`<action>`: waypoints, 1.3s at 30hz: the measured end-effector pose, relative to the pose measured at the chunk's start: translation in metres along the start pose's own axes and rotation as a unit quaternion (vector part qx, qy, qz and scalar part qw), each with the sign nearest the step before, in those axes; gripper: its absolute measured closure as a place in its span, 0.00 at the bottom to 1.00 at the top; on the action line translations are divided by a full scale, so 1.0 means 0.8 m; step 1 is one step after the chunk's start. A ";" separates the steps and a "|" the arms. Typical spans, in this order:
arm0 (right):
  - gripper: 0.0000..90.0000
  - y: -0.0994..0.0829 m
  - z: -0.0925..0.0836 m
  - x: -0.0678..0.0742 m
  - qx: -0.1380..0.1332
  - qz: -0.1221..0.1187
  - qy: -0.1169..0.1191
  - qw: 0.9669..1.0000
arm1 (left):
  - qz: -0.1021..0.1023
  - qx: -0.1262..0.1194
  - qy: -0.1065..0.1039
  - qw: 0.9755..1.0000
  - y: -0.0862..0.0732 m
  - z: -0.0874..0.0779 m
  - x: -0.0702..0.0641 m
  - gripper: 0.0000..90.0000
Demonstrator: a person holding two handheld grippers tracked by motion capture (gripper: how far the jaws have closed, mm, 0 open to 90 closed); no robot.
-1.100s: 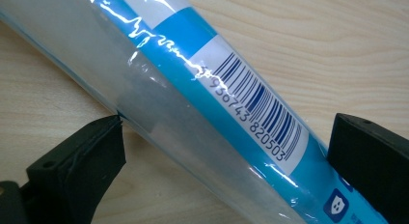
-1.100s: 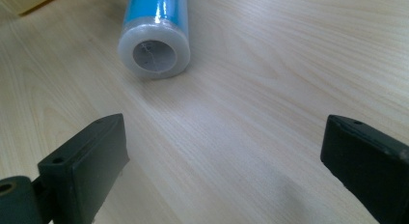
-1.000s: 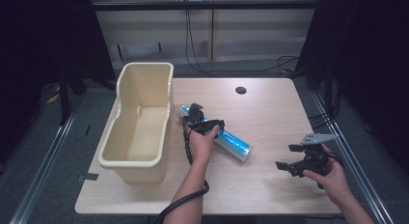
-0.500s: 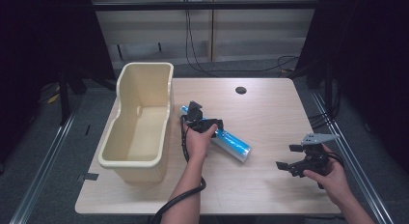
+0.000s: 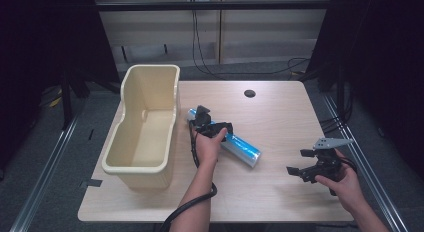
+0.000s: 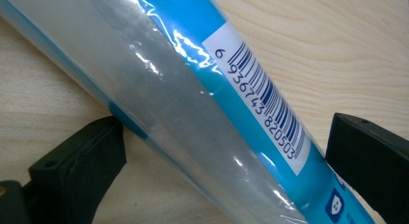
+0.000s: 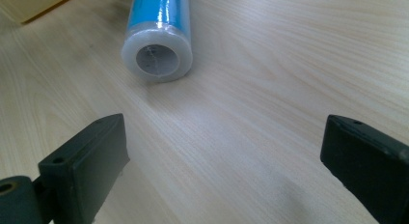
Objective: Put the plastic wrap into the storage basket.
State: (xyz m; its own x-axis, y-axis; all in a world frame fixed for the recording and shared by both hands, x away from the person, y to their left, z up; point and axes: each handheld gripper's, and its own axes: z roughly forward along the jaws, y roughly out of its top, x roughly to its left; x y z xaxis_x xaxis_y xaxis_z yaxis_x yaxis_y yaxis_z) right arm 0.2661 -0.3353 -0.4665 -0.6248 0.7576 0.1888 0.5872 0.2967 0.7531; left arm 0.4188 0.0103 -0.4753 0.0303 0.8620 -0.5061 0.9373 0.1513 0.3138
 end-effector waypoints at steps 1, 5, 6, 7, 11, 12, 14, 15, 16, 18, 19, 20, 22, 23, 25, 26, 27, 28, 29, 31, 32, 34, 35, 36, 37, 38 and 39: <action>0.03 0.000 0.000 0.000 0.000 0.000 0.000 1.000 | 0.004 0.004 -0.004 1.000 0.000 0.002 0.001 0.00; 0.03 0.001 -0.002 0.000 -0.003 -0.004 -0.002 1.000 | -0.001 0.013 0.008 1.000 -0.001 0.013 -0.004 0.00; 0.03 0.001 -0.002 0.000 -0.004 -0.002 0.000 1.000 | 0.004 0.012 0.020 1.000 -0.001 0.015 -0.009 0.00; 0.03 0.001 -0.003 0.000 -0.005 -0.003 -0.001 1.000 | 0.017 0.018 0.030 0.999 -0.001 0.016 -0.012 0.00; 0.03 -0.001 -0.004 -0.001 -0.005 -0.001 0.000 1.000 | 0.044 0.043 0.039 0.997 0.001 0.015 -0.014 0.02; 0.03 -0.001 -0.005 -0.002 -0.004 -0.004 0.000 1.000 | 0.043 0.049 0.039 0.997 0.001 0.013 -0.012 0.03; 0.03 -0.002 -0.006 -0.003 -0.006 0.000 -0.003 1.000 | 0.043 0.058 0.036 0.997 0.001 0.010 -0.010 0.05; 0.03 -0.002 -0.006 -0.004 -0.007 -0.002 -0.002 1.000 | 0.045 0.065 0.038 0.996 0.002 0.008 -0.009 0.06; 0.03 -0.002 -0.007 -0.004 -0.006 -0.003 -0.001 1.000 | 0.052 0.076 0.041 0.995 0.003 0.005 -0.007 0.07; 0.03 -0.001 -0.007 -0.004 -0.009 0.000 -0.001 1.000 | 0.069 0.099 0.053 0.991 0.005 0.000 -0.006 0.09; 0.03 -0.001 -0.007 -0.004 -0.010 -0.001 0.000 1.000 | 0.071 0.107 0.067 0.989 0.006 -0.003 -0.007 0.11; 0.03 0.000 -0.007 -0.004 -0.011 -0.001 -0.001 1.000 | 0.085 0.112 0.079 0.987 0.007 -0.005 -0.007 0.13; 0.03 0.000 -0.007 -0.003 -0.011 0.002 0.000 1.000 | 0.116 0.113 0.103 0.981 0.007 -0.010 -0.006 0.16; 0.03 0.000 -0.006 -0.003 -0.010 -0.002 0.000 1.000 | 0.127 0.114 0.117 0.978 0.008 -0.013 -0.005 0.19; 0.03 0.000 -0.004 -0.002 -0.008 -0.006 0.000 1.000 | 0.138 0.111 0.134 0.975 0.008 -0.018 -0.001 0.23; 0.03 0.000 -0.004 -0.002 -0.007 -0.005 0.001 1.000 | 0.141 0.113 0.136 0.974 0.008 -0.020 0.002 0.25; 0.03 0.001 -0.004 -0.002 -0.006 -0.004 0.000 1.000 | 0.148 0.112 0.134 0.973 0.009 -0.021 0.004 0.26; 0.03 0.001 -0.004 -0.002 -0.008 -0.005 0.001 1.000 | 0.152 0.113 0.134 0.973 0.009 -0.023 0.007 0.27; 0.03 0.001 -0.003 -0.001 -0.009 -0.002 0.000 1.000 | 0.146 0.113 0.133 0.974 0.008 -0.025 0.008 0.27; 0.03 0.002 -0.003 -0.002 -0.009 -0.001 0.000 1.000 | 0.154 0.107 0.133 0.973 0.008 -0.025 0.009 0.28; 0.03 0.002 -0.003 -0.002 -0.009 -0.001 0.001 1.000 | 0.152 0.106 0.134 0.974 0.007 -0.026 0.009 0.28; 0.03 0.002 -0.003 -0.002 -0.007 -0.004 0.001 1.000 | 0.161 0.099 0.140 0.972 0.005 -0.025 0.008 0.28; 0.03 0.002 -0.003 -0.002 -0.007 -0.005 0.002 1.000 | 0.163 0.098 0.141 0.972 0.004 -0.024 0.007 0.27; 0.03 0.002 -0.002 -0.002 -0.007 -0.005 0.002 1.000 | 0.162 0.097 0.141 0.972 0.003 -0.024 0.007 0.27; 0.03 0.002 -0.002 -0.002 -0.006 -0.005 0.000 1.000 | 0.161 0.094 0.138 0.973 0.003 -0.024 0.008 0.27; 0.03 0.001 -0.002 -0.002 -0.006 -0.005 0.001 1.000 | 0.159 0.093 0.136 0.973 0.002 -0.025 0.008 0.27; 0.03 0.001 -0.002 -0.001 -0.006 -0.004 0.002 1.000 | 0.162 0.090 0.135 0.973 0.003 -0.024 0.010 0.27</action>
State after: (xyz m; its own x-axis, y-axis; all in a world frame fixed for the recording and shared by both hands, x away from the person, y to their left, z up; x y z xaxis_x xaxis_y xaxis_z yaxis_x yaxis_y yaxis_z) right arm 0.2667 -0.3367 -0.4649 -0.6320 0.7527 0.1847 0.5751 0.2958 0.7627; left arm 0.4143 0.0268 -0.4628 0.2656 0.9497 -0.1659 0.9398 -0.2167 0.2641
